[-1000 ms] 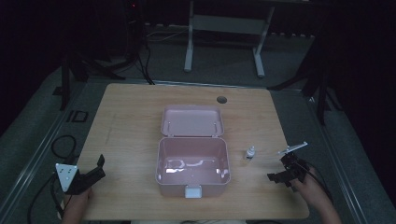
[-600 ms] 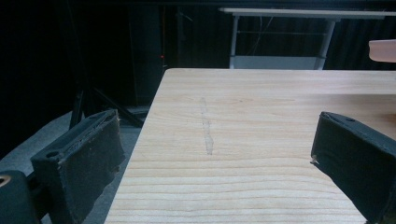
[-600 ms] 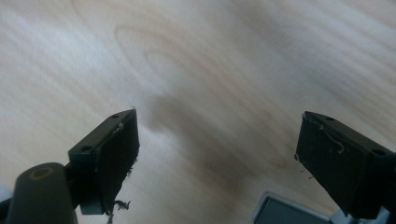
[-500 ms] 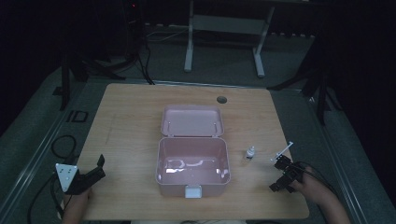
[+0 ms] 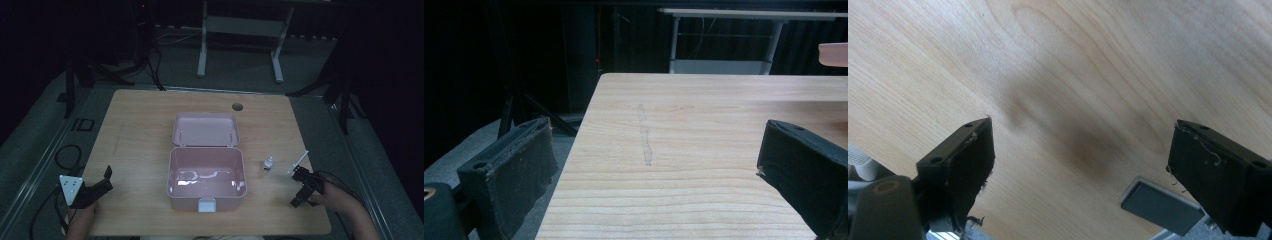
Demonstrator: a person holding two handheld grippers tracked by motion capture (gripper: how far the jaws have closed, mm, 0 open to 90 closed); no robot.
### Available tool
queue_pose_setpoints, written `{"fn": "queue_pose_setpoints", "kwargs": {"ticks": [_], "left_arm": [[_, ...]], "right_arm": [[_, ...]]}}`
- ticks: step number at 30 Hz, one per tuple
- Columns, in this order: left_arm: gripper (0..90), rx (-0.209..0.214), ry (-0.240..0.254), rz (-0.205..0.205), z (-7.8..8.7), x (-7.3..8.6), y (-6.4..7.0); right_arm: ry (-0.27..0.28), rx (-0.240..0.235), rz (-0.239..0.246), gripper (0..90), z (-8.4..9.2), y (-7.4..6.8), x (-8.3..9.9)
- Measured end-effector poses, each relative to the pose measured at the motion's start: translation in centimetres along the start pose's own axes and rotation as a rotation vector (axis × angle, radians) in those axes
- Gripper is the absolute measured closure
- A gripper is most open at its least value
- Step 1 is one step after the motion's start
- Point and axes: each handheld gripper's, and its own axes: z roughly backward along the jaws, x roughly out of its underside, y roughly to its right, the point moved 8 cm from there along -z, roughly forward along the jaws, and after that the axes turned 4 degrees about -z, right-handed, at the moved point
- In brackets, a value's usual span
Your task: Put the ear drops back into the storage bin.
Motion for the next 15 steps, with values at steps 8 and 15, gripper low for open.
{"fn": "queue_pose_setpoints", "kwargs": {"ticks": [8,15], "left_arm": [[2.3,0.0,-0.001,-0.002,0.0,0.0,0.0],[2.4,0.001,-0.003,-0.003,0.0,0.0,0.0]], "right_arm": [[0.033,0.008,-0.021,11.2,0.3,0.6,-0.9],[0.062,0.003,-0.048,11.9,1.1,1.0,-2.1]]}}
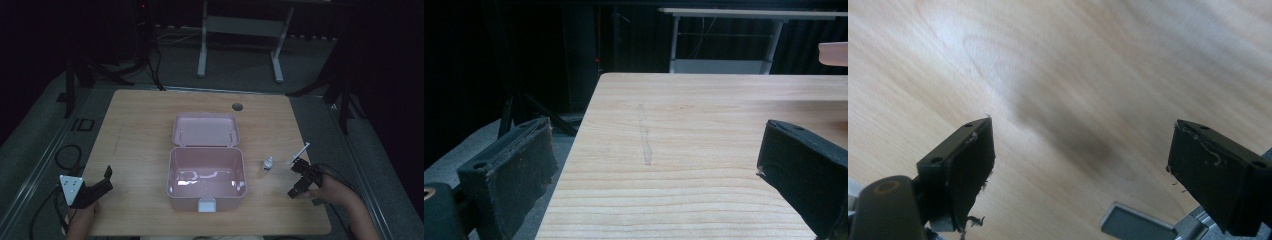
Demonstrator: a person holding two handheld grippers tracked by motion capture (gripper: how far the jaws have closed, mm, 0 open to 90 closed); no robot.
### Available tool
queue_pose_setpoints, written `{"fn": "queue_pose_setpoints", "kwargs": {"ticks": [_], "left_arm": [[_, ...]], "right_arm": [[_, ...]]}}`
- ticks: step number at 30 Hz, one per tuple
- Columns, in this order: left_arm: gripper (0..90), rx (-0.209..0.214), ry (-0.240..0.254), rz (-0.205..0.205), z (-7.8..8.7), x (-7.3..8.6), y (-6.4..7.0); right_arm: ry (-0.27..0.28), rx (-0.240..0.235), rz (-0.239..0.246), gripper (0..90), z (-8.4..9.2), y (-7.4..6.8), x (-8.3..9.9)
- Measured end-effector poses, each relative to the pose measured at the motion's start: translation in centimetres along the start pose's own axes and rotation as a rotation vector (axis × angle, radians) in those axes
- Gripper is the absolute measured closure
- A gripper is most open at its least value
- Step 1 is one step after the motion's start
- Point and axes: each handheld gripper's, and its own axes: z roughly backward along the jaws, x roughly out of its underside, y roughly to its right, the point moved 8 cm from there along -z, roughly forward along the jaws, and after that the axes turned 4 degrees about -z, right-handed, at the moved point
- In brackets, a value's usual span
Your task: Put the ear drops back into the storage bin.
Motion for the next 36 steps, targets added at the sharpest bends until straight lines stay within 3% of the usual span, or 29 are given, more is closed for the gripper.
{"fn": "queue_pose_setpoints", "kwargs": {"ticks": [12,36], "left_arm": [[2.4,0.004,0.0,-0.001,0.0,0.0,0.0],[2.4,0.01,0.0,-0.003,0.0,0.0,0.1]], "right_arm": [[0.003,0.0,-0.005,13.2,0.8,0.0,-2.9],[-0.038,-0.022,0.043,17.2,0.3,-1.1,-7.8]]}}
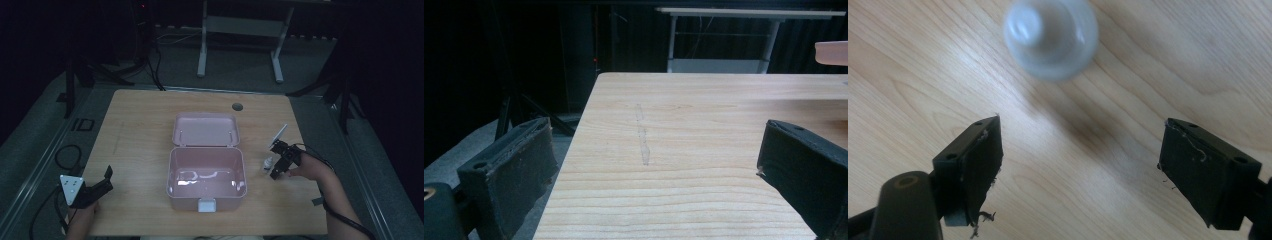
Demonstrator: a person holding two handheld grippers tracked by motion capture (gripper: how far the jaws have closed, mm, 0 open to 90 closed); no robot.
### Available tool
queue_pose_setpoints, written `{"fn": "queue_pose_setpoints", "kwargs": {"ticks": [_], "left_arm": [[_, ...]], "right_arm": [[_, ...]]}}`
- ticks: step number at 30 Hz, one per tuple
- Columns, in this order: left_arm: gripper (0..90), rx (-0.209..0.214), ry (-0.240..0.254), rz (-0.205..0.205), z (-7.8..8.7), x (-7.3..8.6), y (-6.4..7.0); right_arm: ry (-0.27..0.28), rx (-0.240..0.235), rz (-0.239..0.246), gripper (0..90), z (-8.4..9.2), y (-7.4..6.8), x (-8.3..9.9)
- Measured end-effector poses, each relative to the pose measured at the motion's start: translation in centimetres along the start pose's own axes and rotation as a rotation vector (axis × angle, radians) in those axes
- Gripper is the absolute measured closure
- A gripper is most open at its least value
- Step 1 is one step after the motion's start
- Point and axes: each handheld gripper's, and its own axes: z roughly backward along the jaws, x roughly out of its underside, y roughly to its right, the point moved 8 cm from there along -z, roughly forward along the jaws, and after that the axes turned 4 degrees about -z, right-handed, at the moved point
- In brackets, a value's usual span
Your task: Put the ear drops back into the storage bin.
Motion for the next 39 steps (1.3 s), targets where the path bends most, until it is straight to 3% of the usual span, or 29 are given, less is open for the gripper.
{"fn": "queue_pose_setpoints", "kwargs": {"ticks": [7,16,23,32,34,39], "left_arm": [[2.4,0.001,0.0,0.0,0.0,0.0,0.0],[2.4,0.003,0.0,-0.002,0.0,0.0,0.0],[2.4,0.004,0.001,-0.002,0.0,0.0,0.0],[2.4,0.005,0.0,-0.002,0.0,0.0,0.0],[2.4,0.005,0.001,-0.002,0.0,0.0,0.1],[2.4,0.005,0.001,-0.002,0.0,0.0,0.1]], "right_arm": [[-0.018,-0.007,0.009,17.2,-0.3,-0.4,-1.3],[-0.009,0.009,0.024,25.5,-0.3,-0.7,-2.9],[-0.024,0.027,0.062,37.3,-0.6,-1.1,-3.6],[-0.031,0.032,0.059,50.8,-0.9,-1.2,-4.1],[-0.045,0.036,0.095,57.1,-1.3,-1.4,-4.0],[-0.039,0.052,0.13,59.3,-1.2,-1.5,-4.1]]}}
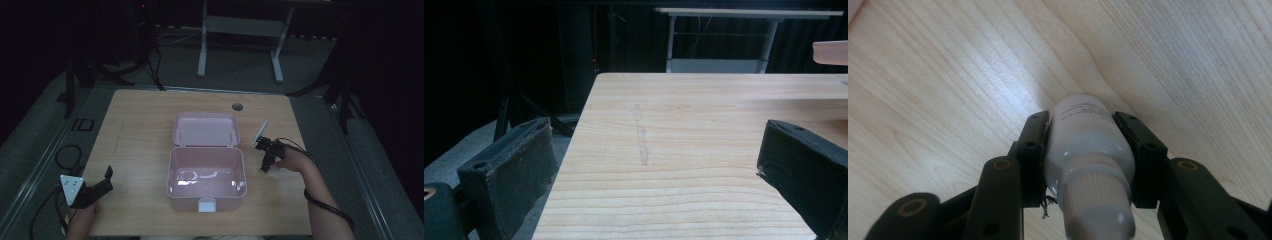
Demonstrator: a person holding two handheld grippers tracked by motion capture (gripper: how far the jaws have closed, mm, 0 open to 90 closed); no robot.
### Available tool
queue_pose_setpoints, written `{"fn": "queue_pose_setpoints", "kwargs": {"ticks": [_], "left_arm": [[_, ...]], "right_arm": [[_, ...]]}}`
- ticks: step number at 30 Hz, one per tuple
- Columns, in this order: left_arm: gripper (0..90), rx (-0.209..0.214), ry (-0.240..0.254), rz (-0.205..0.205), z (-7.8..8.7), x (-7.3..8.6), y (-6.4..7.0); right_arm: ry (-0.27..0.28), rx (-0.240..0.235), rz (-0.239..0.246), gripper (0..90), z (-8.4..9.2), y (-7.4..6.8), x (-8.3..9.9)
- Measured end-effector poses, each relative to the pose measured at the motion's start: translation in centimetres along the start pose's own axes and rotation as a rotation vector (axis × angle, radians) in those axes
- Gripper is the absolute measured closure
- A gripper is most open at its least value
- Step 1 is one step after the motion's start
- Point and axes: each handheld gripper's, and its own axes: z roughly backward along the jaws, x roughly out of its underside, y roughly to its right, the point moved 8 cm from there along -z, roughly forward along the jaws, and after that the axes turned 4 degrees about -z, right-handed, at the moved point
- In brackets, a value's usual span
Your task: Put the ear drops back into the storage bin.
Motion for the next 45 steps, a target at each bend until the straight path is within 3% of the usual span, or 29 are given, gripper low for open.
{"fn": "queue_pose_setpoints", "kwargs": {"ticks": [5,13,14,15,22,23,26,34,38,42,45], "left_arm": [[2.3,0.001,0.0,-0.001,0.0,0.0,0.0],[2.3,0.0,-0.001,0.0,0.0,0.0,0.0],[2.4,0.0,-0.001,0.0,0.0,0.0,0.0],[2.4,0.0,-0.001,0.0,0.0,0.0,0.0],[2.4,0.0,0.0,-0.001,0.0,0.0,0.0],[2.4,0.001,0.0,-0.001,0.0,0.0,0.0],[2.4,0.0,0.0,-0.001,0.0,0.0,0.0],[2.4,-0.001,-0.001,-0.002,0.0,0.0,0.0],[2.4,0.0,-0.001,-0.001,0.0,0.0,0.0],[2.4,-0.001,-0.001,-0.003,0.0,0.0,0.0],[2.4,-0.001,-0.001,-0.003,0.0,0.0,0.0]], "right_arm": [[-0.003,0.027,0.076,59.4,0.3,-0.1,0.4],[-0.015,0.035,0.242,59.5,0.5,-1.1,1.3],[-0.015,0.035,0.242,59.5,0.5,-1.1,1.3],[-0.007,0.048,0.291,59.5,0.6,-1.3,1.4],[-0.006,0.052,0.419,59.5,1.0,-2.3,2.1],[0.005,0.056,0.476,59.5,1.2,-2.7,2.4],[0.015,0.06,0.545,59.6,1.6,-3.3,2.7],[-0.027,0.114,0.62,59.5,1.9,-4.0,3.6],[-0.035,0.138,0.691,59.6,1.9,-5.1,4.1],[-0.028,0.117,0.743,59.6,1.9,-6.1,4.3],[-0.036,0.125,0.754,59.6,2.0,-6.4,4.4]]}}
